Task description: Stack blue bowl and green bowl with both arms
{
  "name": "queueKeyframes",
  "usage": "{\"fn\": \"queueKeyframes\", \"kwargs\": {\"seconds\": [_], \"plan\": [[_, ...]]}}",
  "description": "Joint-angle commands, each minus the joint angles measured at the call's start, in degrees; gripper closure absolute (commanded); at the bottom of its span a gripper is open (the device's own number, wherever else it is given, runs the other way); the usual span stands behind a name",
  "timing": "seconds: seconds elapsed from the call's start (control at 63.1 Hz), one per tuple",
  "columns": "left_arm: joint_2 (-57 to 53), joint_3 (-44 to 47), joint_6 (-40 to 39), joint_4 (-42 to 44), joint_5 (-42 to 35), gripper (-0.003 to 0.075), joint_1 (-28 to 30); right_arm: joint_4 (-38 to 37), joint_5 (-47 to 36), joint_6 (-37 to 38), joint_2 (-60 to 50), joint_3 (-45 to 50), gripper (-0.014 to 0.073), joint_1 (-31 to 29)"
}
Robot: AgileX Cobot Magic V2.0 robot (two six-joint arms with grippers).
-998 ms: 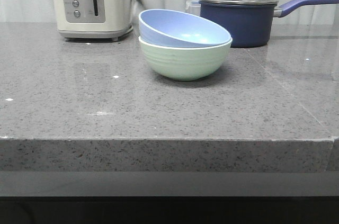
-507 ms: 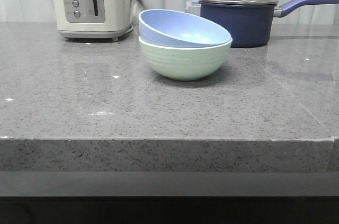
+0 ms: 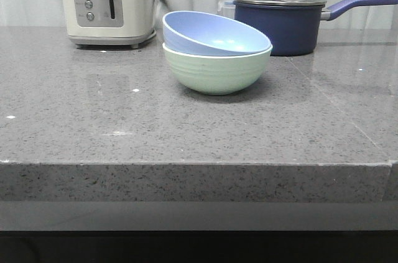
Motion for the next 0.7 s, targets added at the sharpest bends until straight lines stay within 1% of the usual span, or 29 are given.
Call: {"fn": "queueKeyframes", "kwargs": {"seconds": [0.0, 0.681], "plan": [[-1.03, 0.35, -0.26, -0.07, -4.45, 0.0740, -0.38, -1.81, -5.41, 1.70, -1.14, -0.91, 0.0648, -0.49], [-1.03, 0.35, -0.26, -0.07, -4.45, 0.0740, -0.38, -2.08, -4.76, 1.85, -1.14, -0.91, 0.0648, -1.83]]}}
